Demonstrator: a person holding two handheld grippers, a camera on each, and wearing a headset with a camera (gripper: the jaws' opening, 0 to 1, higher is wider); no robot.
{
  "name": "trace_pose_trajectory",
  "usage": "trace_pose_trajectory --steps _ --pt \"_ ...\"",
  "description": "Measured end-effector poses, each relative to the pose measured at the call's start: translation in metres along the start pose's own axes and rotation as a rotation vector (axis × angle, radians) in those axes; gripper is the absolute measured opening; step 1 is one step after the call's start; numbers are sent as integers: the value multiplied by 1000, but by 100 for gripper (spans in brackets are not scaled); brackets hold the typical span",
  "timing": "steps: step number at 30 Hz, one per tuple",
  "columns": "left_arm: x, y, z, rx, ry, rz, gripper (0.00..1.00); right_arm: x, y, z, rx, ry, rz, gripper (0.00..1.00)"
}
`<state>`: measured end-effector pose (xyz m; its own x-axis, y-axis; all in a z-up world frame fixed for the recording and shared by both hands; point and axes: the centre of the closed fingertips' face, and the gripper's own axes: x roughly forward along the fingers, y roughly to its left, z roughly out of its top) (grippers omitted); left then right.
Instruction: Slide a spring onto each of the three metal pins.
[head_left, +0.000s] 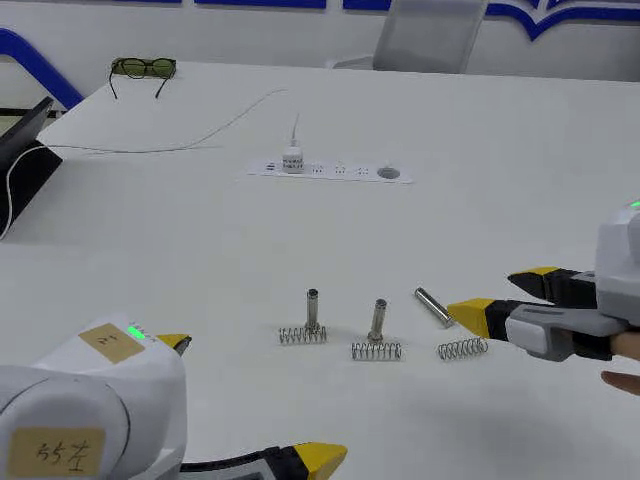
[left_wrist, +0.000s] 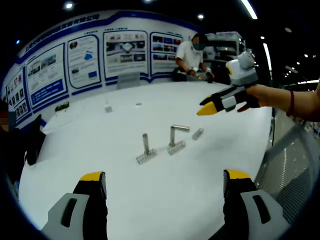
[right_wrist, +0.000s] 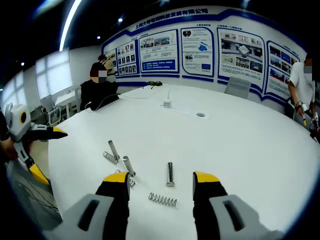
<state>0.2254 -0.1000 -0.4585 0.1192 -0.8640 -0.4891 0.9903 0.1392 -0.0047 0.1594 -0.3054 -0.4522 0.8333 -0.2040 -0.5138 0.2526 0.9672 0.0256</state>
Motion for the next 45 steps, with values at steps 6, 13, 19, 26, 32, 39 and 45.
trace_pose_trajectory --steps 6,13,19,26,32,39,45 --pt "0 -2 0 1 -1 -9 99 17 -3 4 -13 21 5 48" --pt "0 -2 0 3 -1 -11 98 40 -6 1 -9 55 21 42" --pt "1 -2 -1 1 4 -11 98 57 -7 -6 -18 93 39 36" --pt "2 -2 -4 3 19 -17 97 75 -10 -17 -12 138 48 31" --pt "3 -3 -7 11 32 -20 97 87 -10 -26 -18 165 68 29" --pt "4 -3 -8 8 38 -20 97 96 -12 -29 -6 167 66 25" --pt "5 -2 -10 7 47 -21 97 102 -15 -33 26 176 49 20"
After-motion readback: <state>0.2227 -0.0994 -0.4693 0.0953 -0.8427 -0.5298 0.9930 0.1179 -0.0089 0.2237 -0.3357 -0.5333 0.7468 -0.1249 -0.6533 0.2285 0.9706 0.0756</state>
